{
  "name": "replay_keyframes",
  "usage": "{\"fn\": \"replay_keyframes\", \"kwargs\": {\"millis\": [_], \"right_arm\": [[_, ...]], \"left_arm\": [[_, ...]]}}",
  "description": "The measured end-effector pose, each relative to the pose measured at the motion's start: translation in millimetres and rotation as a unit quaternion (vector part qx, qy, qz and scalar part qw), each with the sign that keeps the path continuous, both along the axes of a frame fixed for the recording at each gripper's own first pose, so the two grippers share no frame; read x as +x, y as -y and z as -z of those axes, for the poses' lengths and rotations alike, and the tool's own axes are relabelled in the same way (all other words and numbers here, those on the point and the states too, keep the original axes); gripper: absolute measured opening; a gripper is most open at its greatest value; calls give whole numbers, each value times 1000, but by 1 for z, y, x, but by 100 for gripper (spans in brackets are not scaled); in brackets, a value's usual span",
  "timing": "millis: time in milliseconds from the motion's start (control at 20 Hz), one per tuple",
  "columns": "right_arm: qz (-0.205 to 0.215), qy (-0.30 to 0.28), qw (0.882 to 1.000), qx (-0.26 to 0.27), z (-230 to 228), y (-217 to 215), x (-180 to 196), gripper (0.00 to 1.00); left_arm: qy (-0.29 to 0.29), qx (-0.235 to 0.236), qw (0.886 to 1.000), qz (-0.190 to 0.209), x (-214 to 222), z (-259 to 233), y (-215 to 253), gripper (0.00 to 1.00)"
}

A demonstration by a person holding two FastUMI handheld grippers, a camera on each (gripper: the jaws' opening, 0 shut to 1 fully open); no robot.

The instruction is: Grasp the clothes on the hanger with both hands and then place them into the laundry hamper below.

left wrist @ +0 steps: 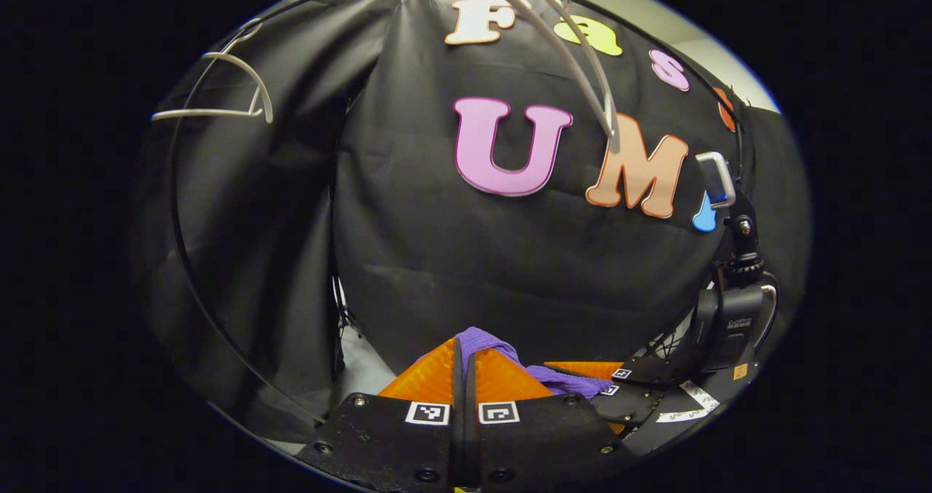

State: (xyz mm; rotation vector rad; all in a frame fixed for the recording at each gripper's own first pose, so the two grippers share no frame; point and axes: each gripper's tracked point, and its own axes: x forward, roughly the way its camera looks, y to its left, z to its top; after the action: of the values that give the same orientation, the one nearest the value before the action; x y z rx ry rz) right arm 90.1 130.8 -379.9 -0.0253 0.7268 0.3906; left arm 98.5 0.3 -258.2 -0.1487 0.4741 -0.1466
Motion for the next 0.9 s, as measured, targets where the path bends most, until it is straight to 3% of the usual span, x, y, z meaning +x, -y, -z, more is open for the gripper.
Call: {"fn": "replay_keyframes", "kwargs": {"millis": [200,650,700,900], "right_arm": [[30,-48,998,-2,28,6,-17,6],[43,-126,991,-19,66,16,-48,6],[43,-131,990,-20,67,16,-49,6],[40,-140,989,-16,64,12,-48,4]], "left_arm": [[-52,0,999,0,-12,37,1,1],[-156,14,988,5,-36,91,3,0],[-166,12,986,4,-38,94,3,4],[-213,4,977,-4,-50,115,3,1]]}}
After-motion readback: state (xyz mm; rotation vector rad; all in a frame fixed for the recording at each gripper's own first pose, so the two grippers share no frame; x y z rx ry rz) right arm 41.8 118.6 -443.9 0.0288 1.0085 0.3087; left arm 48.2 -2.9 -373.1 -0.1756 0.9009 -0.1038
